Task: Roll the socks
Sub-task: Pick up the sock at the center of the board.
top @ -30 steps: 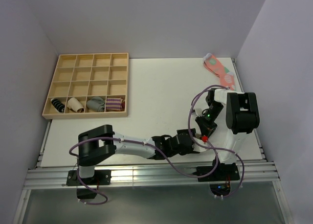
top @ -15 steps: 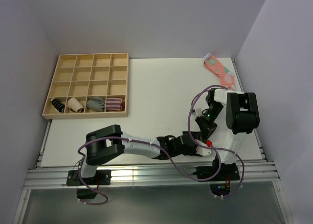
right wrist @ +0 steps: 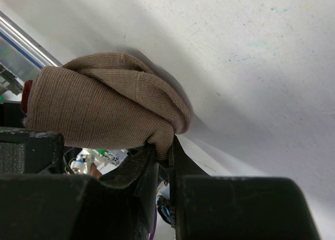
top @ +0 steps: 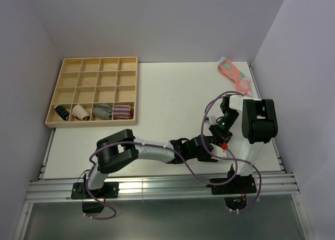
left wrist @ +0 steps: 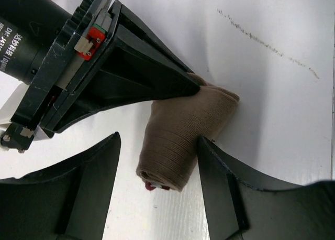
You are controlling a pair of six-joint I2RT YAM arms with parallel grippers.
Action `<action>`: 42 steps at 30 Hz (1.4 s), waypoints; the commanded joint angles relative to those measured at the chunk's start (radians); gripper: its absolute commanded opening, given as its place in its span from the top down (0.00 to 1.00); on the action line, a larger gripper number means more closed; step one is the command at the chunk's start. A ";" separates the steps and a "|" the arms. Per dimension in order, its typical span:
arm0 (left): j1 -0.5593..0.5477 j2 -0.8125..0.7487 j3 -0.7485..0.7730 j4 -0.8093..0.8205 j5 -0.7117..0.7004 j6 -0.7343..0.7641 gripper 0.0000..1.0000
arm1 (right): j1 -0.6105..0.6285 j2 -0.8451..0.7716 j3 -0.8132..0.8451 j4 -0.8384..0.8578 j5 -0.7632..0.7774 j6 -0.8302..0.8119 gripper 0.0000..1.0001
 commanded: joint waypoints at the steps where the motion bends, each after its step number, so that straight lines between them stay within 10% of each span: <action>1: 0.015 0.022 0.054 -0.010 0.079 -0.021 0.35 | 0.006 -0.002 0.016 0.084 0.023 -0.027 0.88; 34: 0.079 0.131 0.166 -0.259 0.350 -0.182 0.38 | 0.006 0.035 0.025 0.095 0.020 -0.046 0.89; 42: 0.081 0.180 0.205 -0.326 0.387 -0.196 0.65 | 0.006 0.034 0.027 0.092 0.015 -0.050 0.89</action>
